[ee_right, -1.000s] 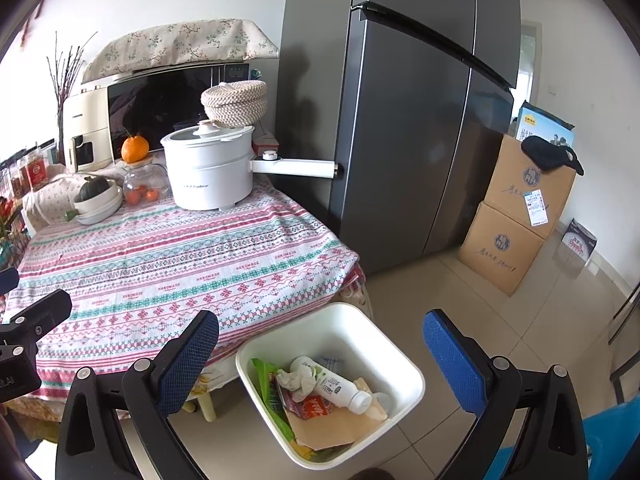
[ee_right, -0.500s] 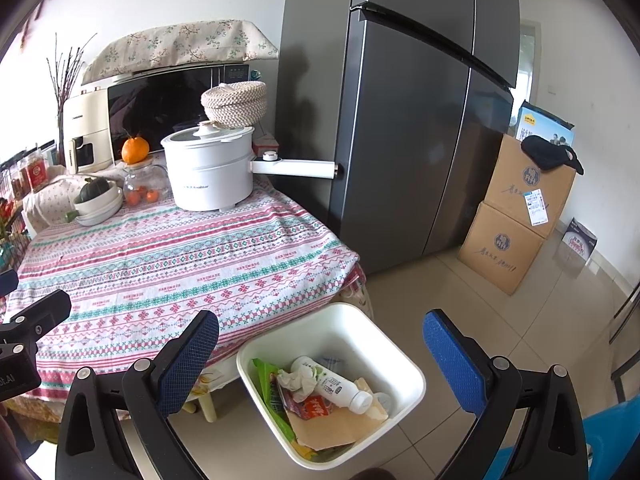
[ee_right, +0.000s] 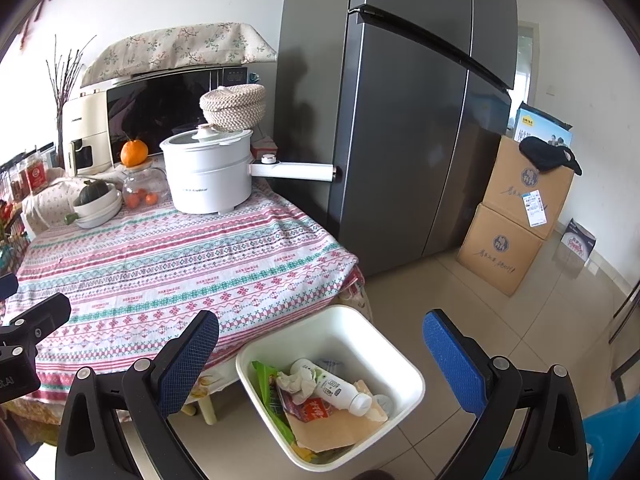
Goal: Collect trash
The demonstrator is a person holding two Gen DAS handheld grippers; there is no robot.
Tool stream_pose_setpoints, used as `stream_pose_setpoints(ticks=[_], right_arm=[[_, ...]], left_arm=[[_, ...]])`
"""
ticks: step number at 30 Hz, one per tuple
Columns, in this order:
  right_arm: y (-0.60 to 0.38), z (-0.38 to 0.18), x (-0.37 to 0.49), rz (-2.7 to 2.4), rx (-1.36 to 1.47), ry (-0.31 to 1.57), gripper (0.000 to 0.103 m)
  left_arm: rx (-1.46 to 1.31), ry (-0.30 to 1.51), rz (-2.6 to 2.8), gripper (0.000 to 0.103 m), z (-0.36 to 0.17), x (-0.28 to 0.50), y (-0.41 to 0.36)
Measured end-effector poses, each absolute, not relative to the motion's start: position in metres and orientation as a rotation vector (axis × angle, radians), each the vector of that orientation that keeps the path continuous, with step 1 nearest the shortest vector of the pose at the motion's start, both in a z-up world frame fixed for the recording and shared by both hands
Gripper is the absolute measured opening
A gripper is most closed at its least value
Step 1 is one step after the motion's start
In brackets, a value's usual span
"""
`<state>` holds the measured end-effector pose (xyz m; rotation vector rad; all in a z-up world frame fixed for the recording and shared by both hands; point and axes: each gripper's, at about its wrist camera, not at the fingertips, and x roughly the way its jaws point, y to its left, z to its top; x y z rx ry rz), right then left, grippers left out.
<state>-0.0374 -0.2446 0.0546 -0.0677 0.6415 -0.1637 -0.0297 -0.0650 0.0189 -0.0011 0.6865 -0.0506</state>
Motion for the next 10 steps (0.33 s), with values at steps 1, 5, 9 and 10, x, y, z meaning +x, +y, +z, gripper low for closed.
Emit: stream_pose_setpoints(ticks=[1,5,9,10], right_arm=[[-0.2447,0.0549,-0.0378,-0.165,-0.068,0.641,0.103],[-0.2448,0.0547,-0.0384,-0.164,-0.069,0.642,0.103],[-0.2446,0.0537,-0.0374,-0.162,-0.078,0.646,0.103],[-0.2449,0.0527,-0.0365,-0.160,-0.082,0.649,0.103]], left_arm=[[-0.003,0.687,-0.051,0.102,0.0188,-0.0294,-0.0648],[-0.015,0.698,-0.055,0.102,0.0173,-0.0289,-0.0637],[-0.056,0.738,-0.069,0.102,0.0122,-0.0249,-0.0594],[-0.067,0.748,-0.072,0.102,0.0116,-0.0235,-0.0571]])
